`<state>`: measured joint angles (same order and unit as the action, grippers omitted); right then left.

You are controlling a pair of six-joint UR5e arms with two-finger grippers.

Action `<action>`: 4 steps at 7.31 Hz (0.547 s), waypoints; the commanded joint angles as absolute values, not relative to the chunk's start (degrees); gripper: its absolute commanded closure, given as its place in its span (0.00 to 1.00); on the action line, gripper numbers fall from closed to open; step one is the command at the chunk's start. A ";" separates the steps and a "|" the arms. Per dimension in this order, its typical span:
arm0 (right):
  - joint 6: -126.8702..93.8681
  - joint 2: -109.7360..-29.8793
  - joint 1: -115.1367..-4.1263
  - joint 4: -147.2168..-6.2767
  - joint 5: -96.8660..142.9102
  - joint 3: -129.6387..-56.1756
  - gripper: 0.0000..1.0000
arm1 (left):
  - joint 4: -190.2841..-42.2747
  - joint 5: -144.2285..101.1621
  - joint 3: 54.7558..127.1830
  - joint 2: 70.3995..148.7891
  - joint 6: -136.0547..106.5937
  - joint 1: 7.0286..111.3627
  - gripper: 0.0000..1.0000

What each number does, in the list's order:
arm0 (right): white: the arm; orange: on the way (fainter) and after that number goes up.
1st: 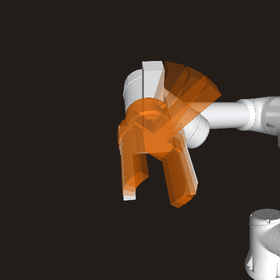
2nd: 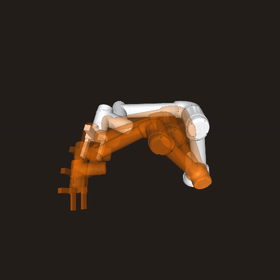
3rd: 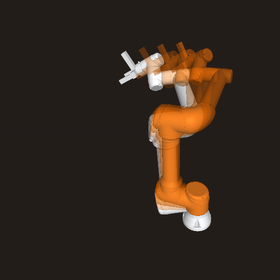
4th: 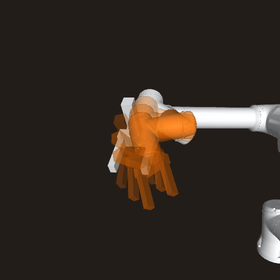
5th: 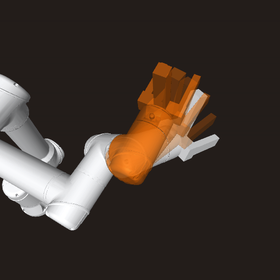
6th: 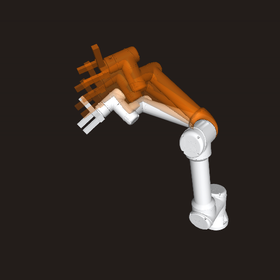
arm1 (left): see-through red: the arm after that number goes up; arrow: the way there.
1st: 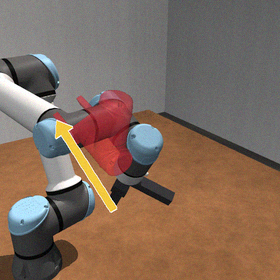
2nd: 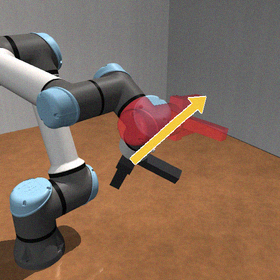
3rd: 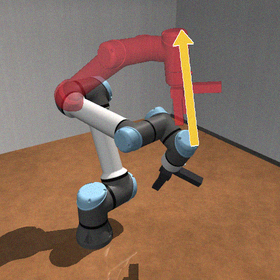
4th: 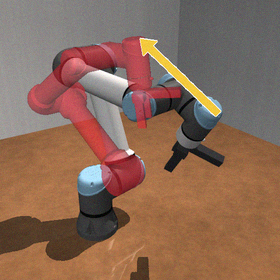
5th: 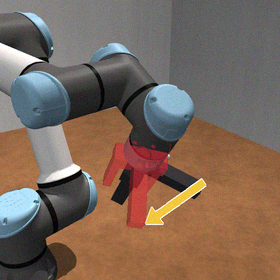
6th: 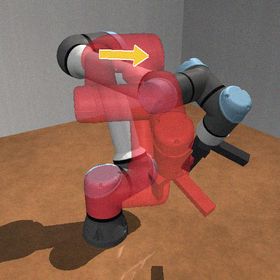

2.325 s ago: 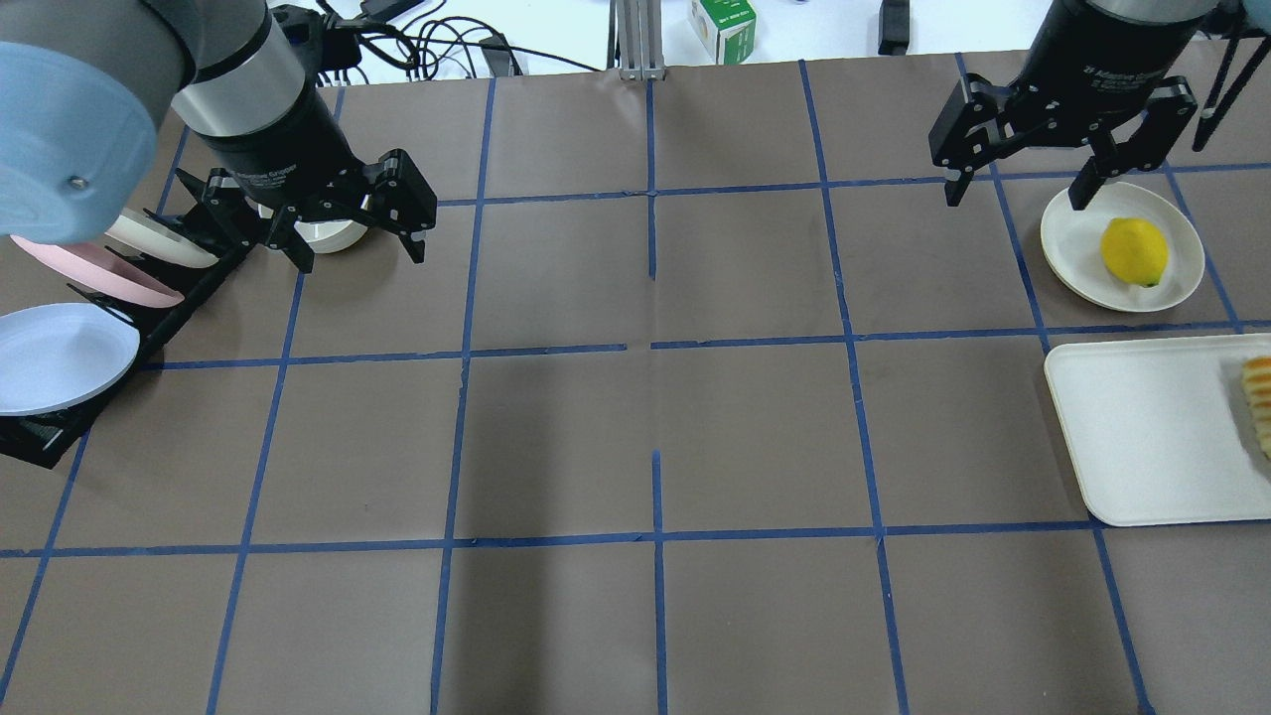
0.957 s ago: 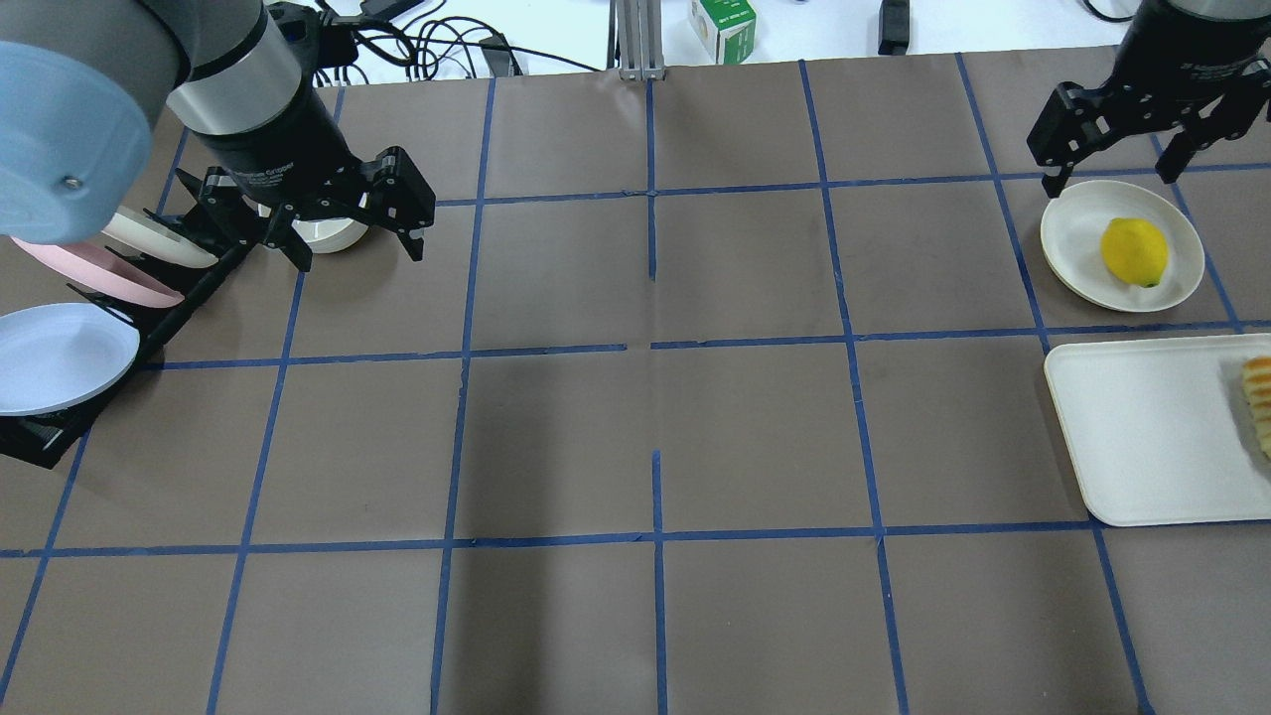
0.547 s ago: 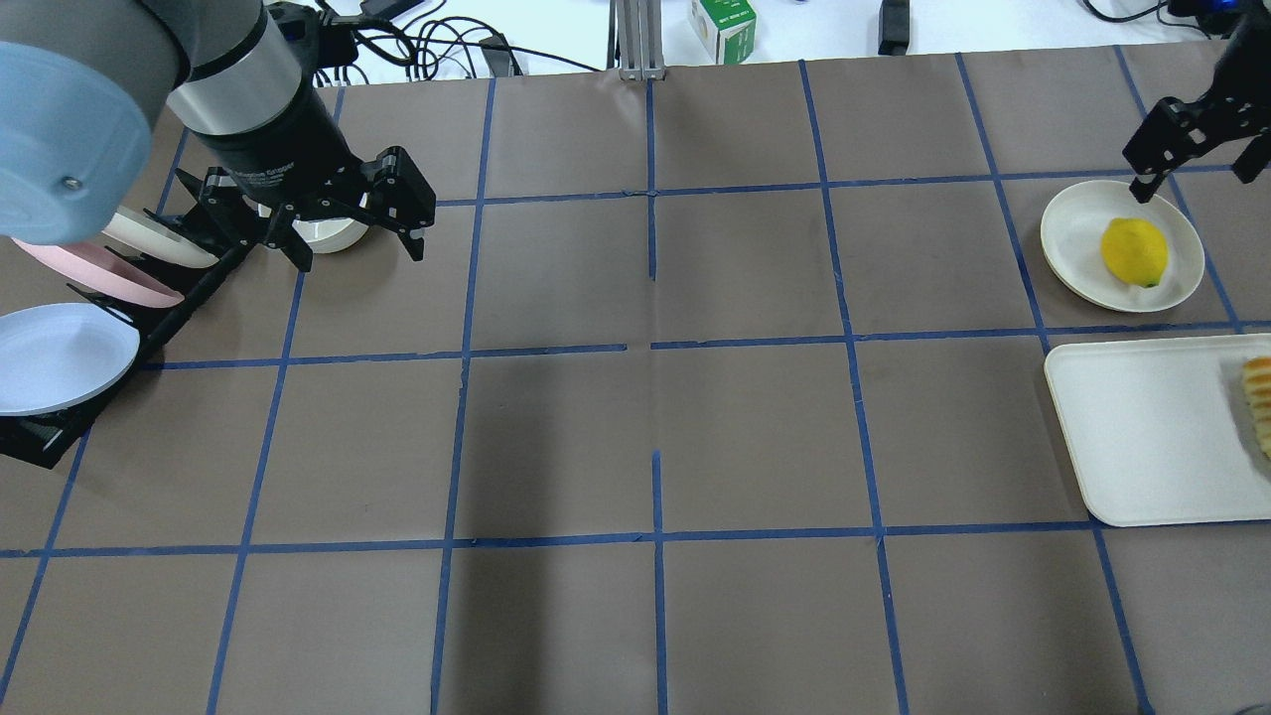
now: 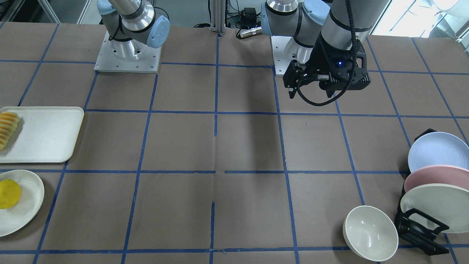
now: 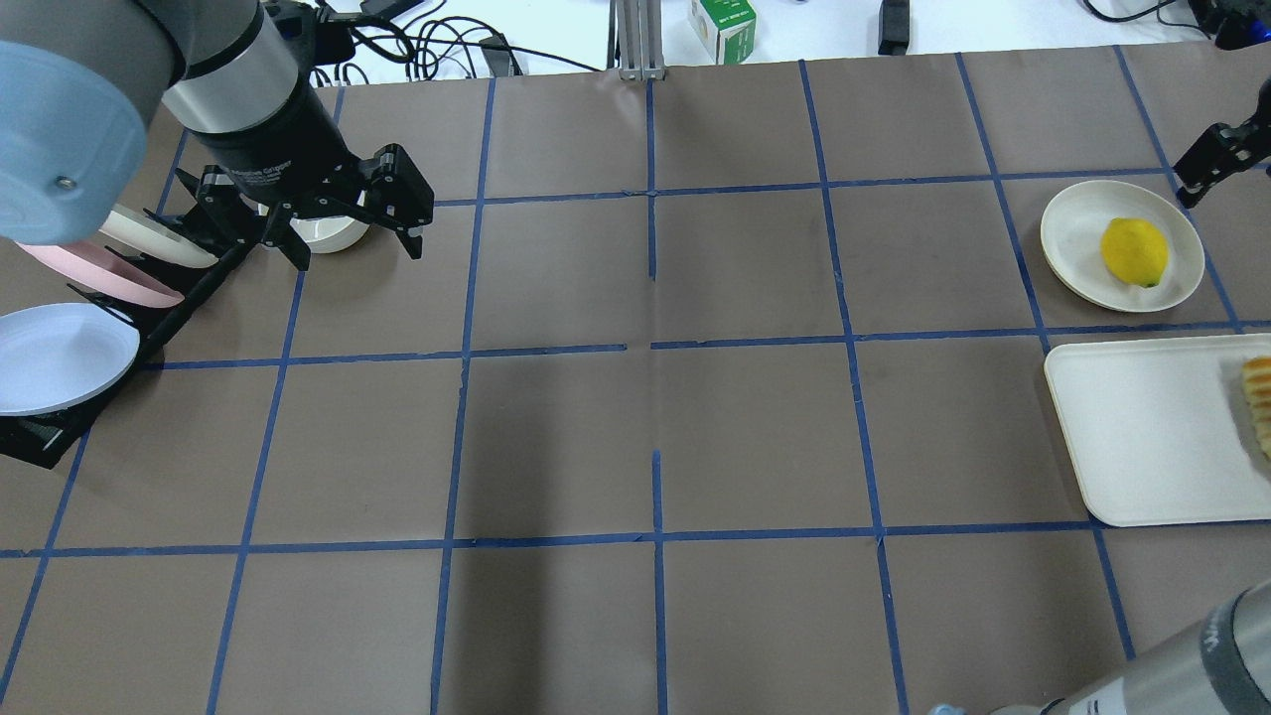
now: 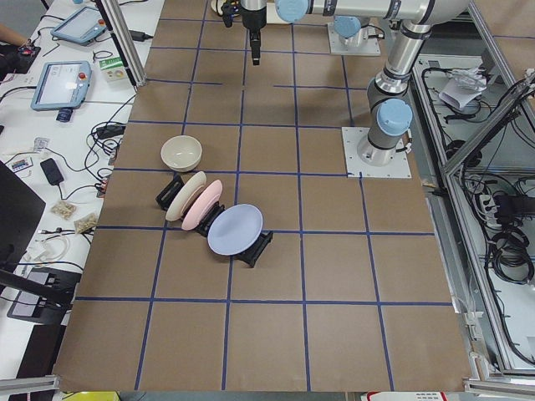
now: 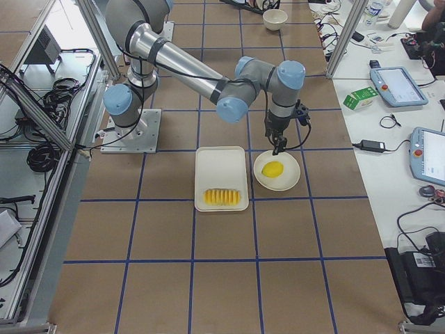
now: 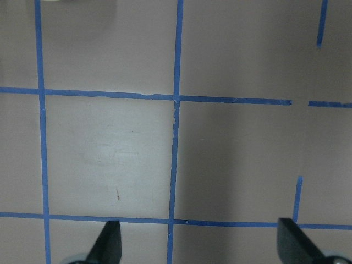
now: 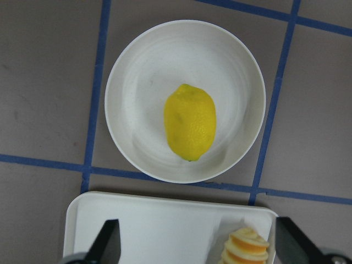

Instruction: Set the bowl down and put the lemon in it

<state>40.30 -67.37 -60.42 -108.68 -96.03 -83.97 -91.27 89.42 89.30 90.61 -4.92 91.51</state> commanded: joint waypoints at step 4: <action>36.83 -58.45 -60.20 -114.61 -96.06 -84.11 0.01 | -91.14 89.47 89.82 90.88 -4.05 91.41 0.00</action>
<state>38.03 -59.97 -60.16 -113.80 -95.99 -83.98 -91.25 89.44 89.46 90.69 -4.72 91.47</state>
